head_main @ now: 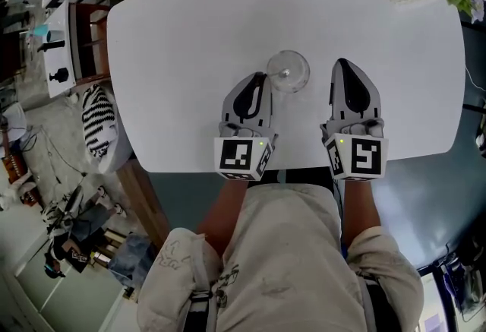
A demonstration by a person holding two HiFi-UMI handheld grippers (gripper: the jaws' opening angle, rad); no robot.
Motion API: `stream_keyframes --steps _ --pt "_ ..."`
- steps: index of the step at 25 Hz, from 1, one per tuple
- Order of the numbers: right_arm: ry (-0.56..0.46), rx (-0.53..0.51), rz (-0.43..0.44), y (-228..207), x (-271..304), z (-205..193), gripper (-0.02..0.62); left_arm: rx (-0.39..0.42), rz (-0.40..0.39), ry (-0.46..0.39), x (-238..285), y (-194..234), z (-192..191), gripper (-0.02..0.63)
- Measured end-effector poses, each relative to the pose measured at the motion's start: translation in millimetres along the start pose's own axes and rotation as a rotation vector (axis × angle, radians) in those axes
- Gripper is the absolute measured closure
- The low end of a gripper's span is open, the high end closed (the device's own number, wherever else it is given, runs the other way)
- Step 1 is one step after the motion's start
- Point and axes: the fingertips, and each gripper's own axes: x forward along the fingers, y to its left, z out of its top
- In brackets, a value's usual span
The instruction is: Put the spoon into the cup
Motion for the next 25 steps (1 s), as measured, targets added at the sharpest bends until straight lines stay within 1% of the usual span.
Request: stream_keyframes --steps 7,15,19,21,25 --pt "0.014 0.008 0.001 -3 4 -9 0.607 -0.018 0.015 0.013 7 3 -12 0.569" --pt "0.011 0.015 -0.002 -9 -1 -10 0.607 -0.012 0.029 0.033 12 -1 -20 0.558" --pt "0.003 0.013 -0.002 -9 -4 -9 0.607 0.009 0.039 0.033 12 -2 -21 0.558" --pt "0.001 0.013 -0.002 -8 -6 -8 0.607 0.014 0.036 0.036 12 -2 -21 0.544" --pt "-0.009 0.008 -0.002 -8 -11 -4 0.607 0.027 0.025 0.038 10 -6 -20 0.477"
